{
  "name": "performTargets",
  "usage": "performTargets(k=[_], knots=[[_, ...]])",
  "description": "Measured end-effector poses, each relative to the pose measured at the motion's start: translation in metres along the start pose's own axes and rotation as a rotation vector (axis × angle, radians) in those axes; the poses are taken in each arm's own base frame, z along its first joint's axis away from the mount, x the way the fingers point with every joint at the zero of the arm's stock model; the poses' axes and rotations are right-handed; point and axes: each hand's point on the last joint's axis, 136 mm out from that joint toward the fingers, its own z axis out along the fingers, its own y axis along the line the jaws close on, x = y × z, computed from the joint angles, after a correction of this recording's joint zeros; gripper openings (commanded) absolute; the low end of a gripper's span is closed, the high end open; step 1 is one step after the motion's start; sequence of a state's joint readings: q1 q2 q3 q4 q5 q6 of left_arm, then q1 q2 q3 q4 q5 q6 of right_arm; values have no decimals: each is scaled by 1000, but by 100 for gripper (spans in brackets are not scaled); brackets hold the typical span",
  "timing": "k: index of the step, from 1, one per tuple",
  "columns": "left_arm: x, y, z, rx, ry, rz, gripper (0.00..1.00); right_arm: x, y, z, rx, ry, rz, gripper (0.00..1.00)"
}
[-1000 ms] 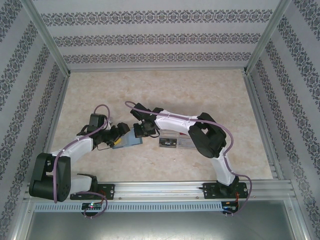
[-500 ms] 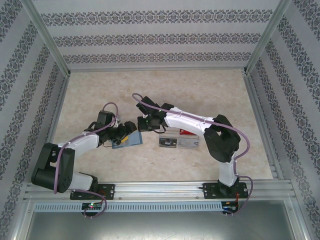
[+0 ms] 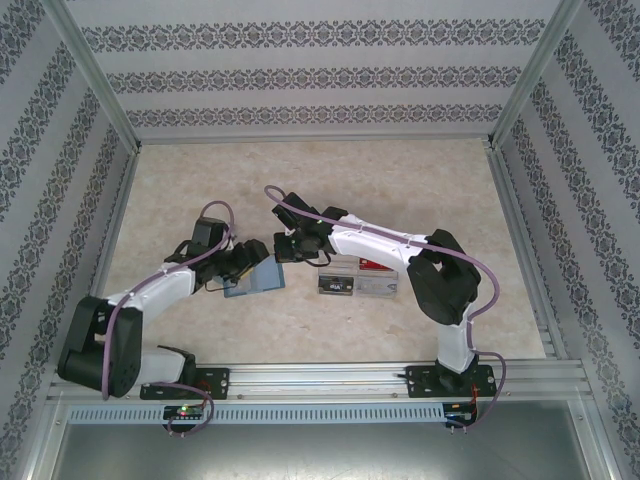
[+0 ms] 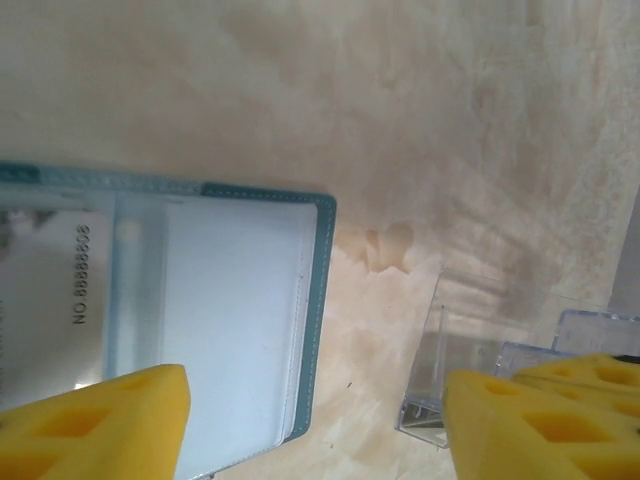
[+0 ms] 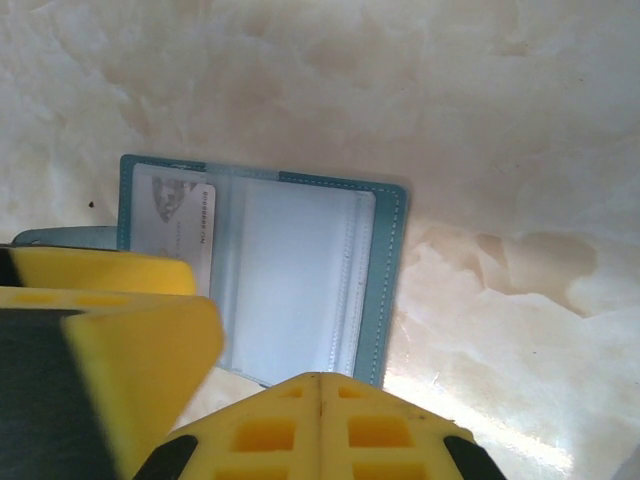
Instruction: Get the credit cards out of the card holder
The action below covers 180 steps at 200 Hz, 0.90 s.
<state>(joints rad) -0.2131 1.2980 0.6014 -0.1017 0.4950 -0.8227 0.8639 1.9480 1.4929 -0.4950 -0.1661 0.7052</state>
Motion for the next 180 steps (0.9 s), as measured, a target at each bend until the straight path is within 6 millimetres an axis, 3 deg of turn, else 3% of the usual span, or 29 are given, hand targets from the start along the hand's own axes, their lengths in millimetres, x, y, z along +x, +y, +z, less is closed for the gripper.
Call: performTargets(k=[23,35,54,97,180], knots=[[-14,8,-20,-48,-76,-7,39,1,5,8,-28,17,-1,4],[-17,18,-28,-83,-98,-16,24,1,10,13,-52,30,1,13],[-19,37,-37,-145,-120,-48,5,-1,21,23,-98,51,0,15],[-5,83,-39,-262,-94,-138,1,1,43,44,-192,112,13,17],[11,101,-25,-303,-11,-178,1,15,48,81,-246,234,60,19]])
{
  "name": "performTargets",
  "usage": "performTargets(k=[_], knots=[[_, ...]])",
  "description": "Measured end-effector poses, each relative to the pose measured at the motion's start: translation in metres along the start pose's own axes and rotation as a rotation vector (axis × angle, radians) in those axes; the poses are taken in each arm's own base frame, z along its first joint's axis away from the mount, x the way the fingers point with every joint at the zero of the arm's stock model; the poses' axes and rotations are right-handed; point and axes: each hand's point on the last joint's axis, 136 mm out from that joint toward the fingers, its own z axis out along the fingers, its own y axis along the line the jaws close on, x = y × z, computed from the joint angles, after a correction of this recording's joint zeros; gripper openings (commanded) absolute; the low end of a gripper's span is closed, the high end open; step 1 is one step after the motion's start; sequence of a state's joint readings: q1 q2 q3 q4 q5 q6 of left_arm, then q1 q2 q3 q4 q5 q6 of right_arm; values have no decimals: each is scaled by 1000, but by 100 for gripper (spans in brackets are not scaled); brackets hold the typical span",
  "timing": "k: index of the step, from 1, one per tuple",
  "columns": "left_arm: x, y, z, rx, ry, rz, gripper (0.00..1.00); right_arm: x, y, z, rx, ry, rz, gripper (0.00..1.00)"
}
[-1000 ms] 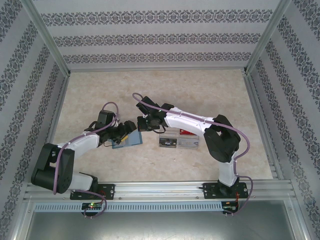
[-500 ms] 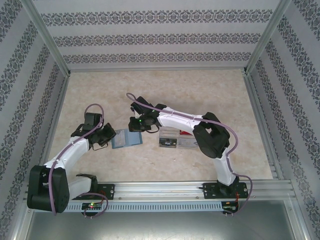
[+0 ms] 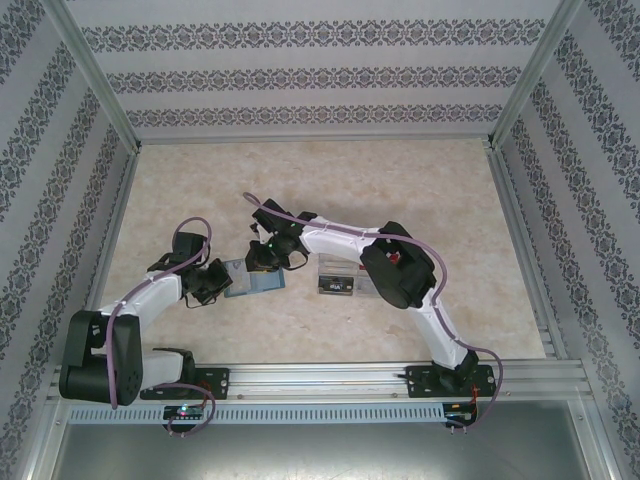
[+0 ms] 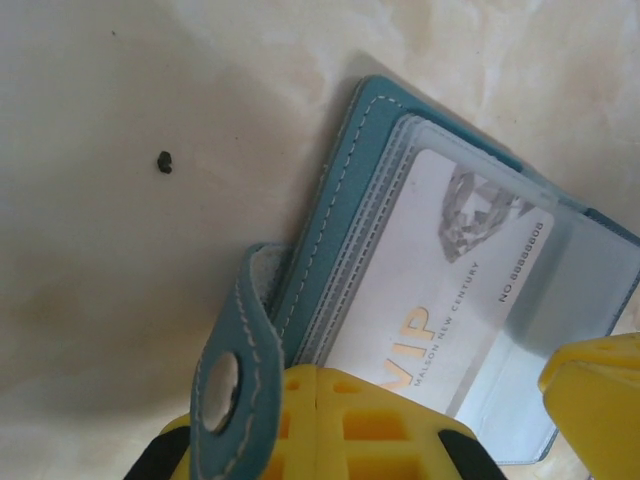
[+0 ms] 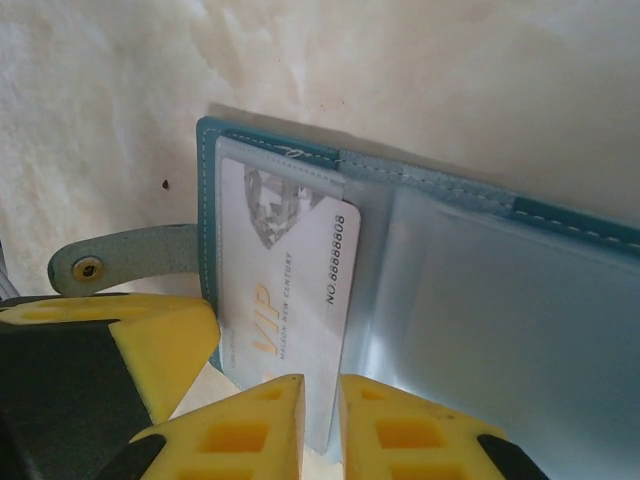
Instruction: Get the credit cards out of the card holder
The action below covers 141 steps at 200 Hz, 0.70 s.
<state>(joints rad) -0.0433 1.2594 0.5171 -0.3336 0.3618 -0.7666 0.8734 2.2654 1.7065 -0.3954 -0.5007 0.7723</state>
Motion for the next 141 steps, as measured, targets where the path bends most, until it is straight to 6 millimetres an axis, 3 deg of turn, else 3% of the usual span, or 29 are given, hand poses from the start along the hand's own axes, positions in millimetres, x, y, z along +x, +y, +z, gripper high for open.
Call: performTargets(k=[115,141], knots=[[3,1,4,3,14,-3,2,4,-2,17,-26,60,25,20],[3,0,4,13,19,-2,2,5,-3,18,-27,66,29,13]])
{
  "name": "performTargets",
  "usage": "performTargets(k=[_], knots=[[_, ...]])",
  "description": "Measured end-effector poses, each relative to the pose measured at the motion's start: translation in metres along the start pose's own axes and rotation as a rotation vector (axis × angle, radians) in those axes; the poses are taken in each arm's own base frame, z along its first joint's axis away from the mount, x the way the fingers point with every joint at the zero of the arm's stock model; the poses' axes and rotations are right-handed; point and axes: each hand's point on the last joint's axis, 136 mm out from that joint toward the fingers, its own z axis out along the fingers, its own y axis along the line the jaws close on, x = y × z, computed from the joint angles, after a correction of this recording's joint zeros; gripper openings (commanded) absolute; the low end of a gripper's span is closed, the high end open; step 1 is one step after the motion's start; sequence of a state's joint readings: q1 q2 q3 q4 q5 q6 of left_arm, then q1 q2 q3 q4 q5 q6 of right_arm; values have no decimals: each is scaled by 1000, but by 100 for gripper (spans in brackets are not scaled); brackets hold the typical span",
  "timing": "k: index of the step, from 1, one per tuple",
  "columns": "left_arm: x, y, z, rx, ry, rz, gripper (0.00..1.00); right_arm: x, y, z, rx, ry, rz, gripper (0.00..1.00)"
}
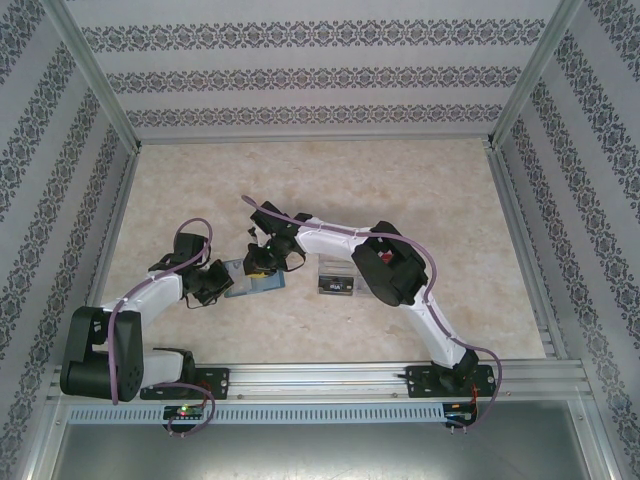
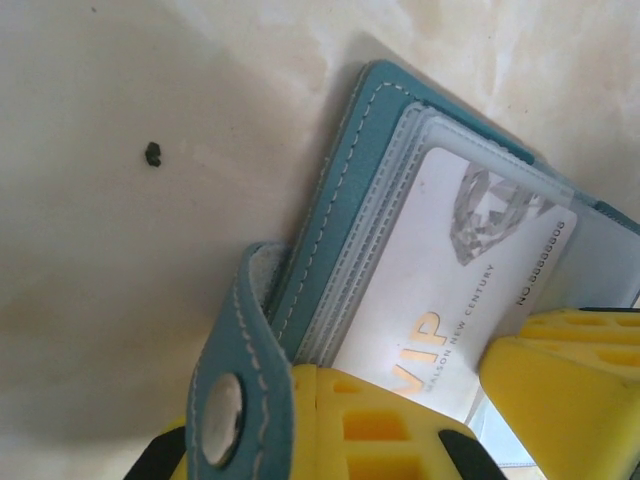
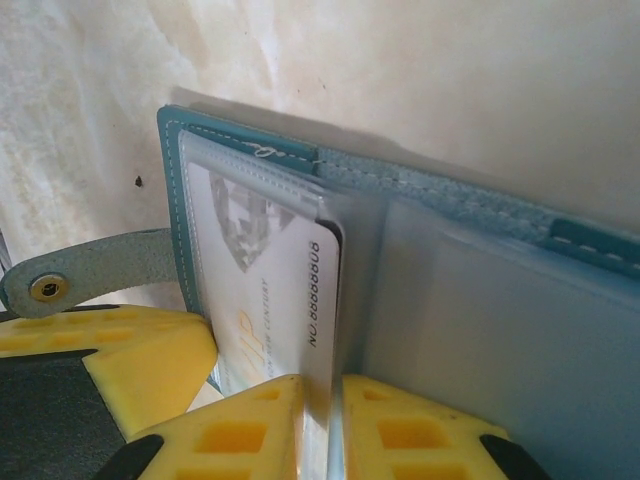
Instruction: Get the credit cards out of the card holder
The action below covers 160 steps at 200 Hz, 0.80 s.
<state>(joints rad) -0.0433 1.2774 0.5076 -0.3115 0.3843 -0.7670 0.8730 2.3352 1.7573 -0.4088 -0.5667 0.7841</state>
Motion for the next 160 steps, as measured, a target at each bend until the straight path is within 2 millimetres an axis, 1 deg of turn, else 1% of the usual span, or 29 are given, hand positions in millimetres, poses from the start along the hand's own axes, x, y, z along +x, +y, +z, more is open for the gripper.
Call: performTargets(k=[6,19,25,58,160], knots=[[0,0,0,1,0,0,2,0,0,0,1,0,0,11],[0,0,0,1,1,0,2,0,0,0,2,0,1,2],[0,0,0,1,0,0,2,0,0,0,2,0,2,0],[0,0,0,-2,-2,0,0,-1,-1,0,3,-3,5,0],[-4,2,1,-36,5,-8,0,3,-7,-5,-32,-28,14,0]])
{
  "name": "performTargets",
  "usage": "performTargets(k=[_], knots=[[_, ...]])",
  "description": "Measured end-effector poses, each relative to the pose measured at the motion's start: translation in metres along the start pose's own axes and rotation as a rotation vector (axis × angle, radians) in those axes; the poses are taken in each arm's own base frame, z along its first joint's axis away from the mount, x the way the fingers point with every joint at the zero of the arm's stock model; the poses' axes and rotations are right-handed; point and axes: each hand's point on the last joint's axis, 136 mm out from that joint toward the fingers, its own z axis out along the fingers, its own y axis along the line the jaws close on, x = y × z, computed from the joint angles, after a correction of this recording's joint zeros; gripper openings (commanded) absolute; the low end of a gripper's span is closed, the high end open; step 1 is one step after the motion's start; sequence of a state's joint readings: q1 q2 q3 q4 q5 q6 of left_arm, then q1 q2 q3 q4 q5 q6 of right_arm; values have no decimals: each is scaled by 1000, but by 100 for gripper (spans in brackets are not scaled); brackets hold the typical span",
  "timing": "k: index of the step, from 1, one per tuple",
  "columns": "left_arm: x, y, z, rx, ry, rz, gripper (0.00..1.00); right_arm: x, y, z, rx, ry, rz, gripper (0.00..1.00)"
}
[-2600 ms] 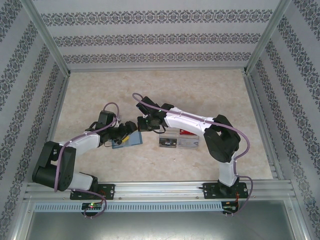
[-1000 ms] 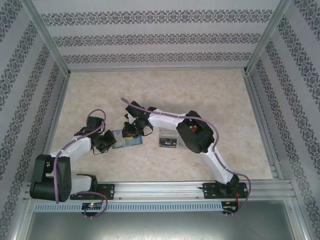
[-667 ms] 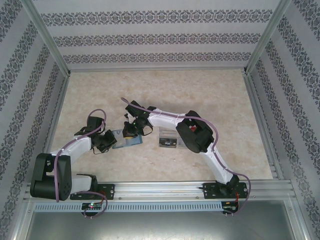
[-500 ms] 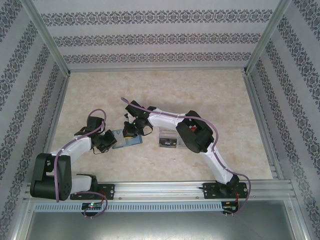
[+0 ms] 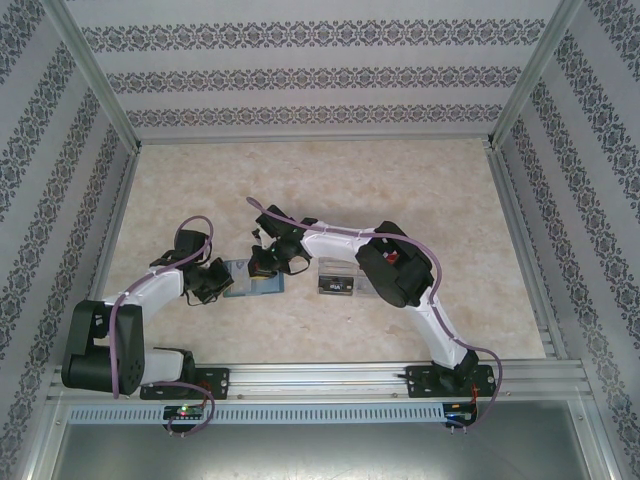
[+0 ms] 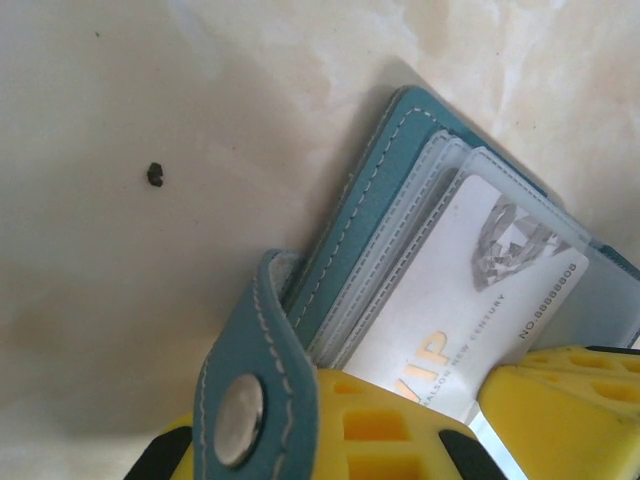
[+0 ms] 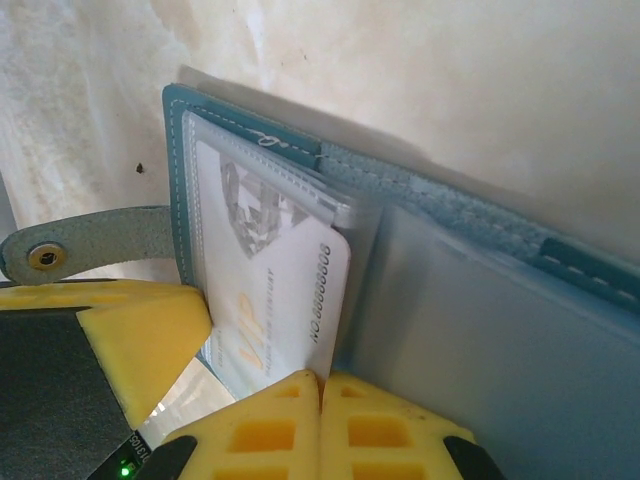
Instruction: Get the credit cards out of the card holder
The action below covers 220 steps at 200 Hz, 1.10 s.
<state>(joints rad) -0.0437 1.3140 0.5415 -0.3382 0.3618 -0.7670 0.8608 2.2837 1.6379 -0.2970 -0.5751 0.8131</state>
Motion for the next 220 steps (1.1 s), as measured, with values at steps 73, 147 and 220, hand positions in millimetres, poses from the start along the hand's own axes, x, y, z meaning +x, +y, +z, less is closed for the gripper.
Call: performTargets(k=[73,147,220], knots=[[0,0,0,1,0,0,0,0,1,0,-14,2,16,13],[0,0,0,0,2,0,0,-1,1,-1,-17,4,19,0],[-1,0,0,-3,2,-1,0,0,-4,-6,-22,-8,28,0]])
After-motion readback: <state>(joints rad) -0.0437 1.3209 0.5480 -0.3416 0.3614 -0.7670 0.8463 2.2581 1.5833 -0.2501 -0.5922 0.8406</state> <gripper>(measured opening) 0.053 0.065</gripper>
